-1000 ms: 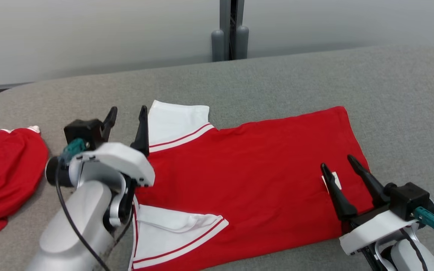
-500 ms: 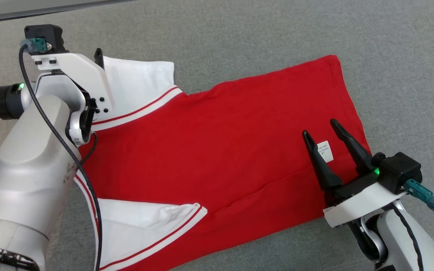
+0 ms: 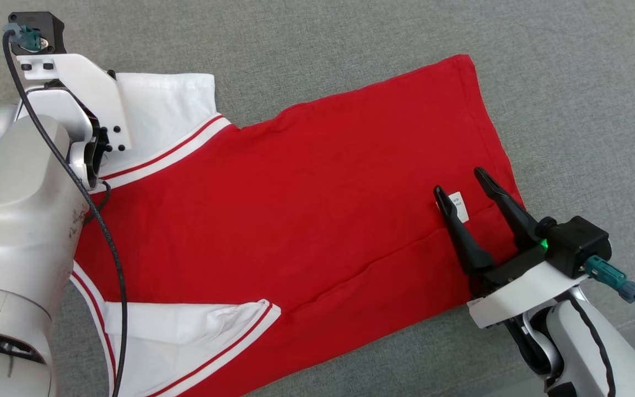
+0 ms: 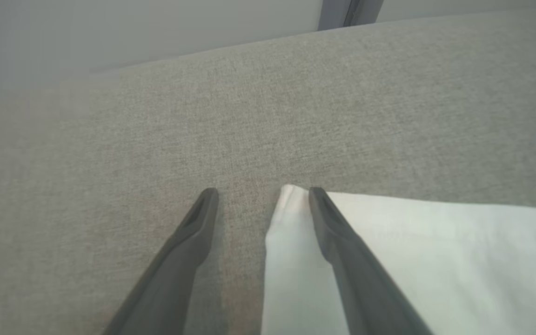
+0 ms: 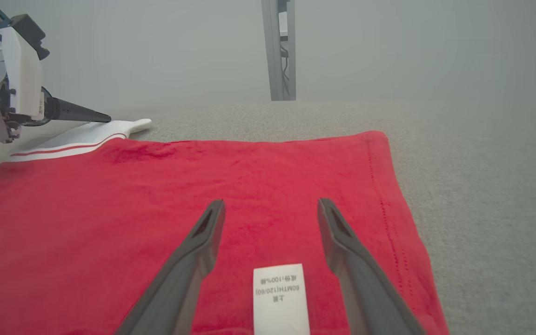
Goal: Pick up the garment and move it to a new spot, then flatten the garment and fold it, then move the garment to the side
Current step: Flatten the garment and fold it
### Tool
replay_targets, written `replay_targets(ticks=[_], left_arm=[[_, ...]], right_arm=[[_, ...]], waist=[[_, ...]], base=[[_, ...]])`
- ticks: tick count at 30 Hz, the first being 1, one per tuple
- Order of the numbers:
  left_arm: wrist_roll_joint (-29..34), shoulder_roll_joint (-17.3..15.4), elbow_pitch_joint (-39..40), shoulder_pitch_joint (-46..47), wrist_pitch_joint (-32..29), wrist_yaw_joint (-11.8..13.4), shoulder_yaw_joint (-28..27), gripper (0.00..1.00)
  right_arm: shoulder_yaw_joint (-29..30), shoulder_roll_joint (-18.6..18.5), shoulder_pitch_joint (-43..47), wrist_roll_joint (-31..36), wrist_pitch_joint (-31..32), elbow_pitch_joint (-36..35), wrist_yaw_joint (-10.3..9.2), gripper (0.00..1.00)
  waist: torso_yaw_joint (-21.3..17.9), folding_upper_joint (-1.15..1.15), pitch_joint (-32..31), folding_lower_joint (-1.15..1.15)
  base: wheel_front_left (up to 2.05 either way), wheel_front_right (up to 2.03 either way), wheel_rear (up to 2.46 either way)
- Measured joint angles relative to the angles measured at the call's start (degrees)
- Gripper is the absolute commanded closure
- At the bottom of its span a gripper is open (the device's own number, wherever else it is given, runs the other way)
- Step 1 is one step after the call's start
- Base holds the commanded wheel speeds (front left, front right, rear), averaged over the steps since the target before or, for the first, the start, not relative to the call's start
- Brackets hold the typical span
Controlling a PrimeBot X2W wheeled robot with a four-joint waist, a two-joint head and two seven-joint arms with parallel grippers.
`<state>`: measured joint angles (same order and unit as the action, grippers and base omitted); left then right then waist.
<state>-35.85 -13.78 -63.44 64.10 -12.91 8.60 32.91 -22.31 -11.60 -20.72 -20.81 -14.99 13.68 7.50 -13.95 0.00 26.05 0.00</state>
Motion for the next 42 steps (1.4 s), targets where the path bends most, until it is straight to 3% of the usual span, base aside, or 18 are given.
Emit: replay_targets(ticks=[7, 8, 10, 11, 24, 31, 42], left_arm=[[-0.01, 0.43, -3.66, 1.91, 0.92, -1.25, 0.59, 0.0], [-0.01, 0.44, -4.02, 2.19, 0.93, -1.51, 0.69, 0.22], [-0.01, 0.74, -4.63, 2.27, 1.3, -2.03, 0.93, 0.9], [0.0, 1.04, -4.87, 2.38, 1.37, -2.25, 1.11, 1.0], [-1.07, 2.38, -3.42, 2.25, 9.99, -6.41, 0.89, 1.0], [-2.12, 2.08, -0.13, 2.25, 10.42, -9.01, 0.77, 1.0], [-2.07, 1.11, 6.25, 2.1, 9.83, -9.21, 1.63, 1.0]], right_arm=[[-0.23, -0.16, -0.51, -0.03, 0.0, -0.04, 0.0, 0.0], [-0.21, -0.15, -0.58, -0.04, 0.0, -0.05, 0.0, 0.0], [-0.07, -0.19, -0.7, -0.07, 0.0, 0.0, 0.0, 0.0], [0.15, -0.25, -0.74, -0.07, 0.0, 0.0, 0.0, 0.0], [3.35, -3.04, -4.02, -2.11, 0.87, 3.1, 0.0, 0.0], [9.46, -2.57, -15.35, -5.57, 17.33, 13.41, 0.0, 0.0], [10.03, -1.48, -31.37, -1.68, 36.95, 27.31, 0.0, 0.0]], waist=[[-0.86, 0.0, 0.89, 0.0], [-0.97, 0.0, 0.98, 0.0], [-1.07, 0.0, 1.09, 0.0], [-1.02, 0.0, 1.08, 0.0], [1.38, 0.0, -0.88, 0.0], [3.84, 0.0, -1.32, 0.0], [6.29, 0.0, -0.23, 0.0]], base=[[0.0, 0.0, 0.0], [0.0, 0.0, 0.0], [0.0, 0.0, 0.0], [0.0, 0.0, 0.0], [0.0, 0.0, 0.0], [0.0, 0.0, 0.0], [0.0, 0.0, 0.0]])
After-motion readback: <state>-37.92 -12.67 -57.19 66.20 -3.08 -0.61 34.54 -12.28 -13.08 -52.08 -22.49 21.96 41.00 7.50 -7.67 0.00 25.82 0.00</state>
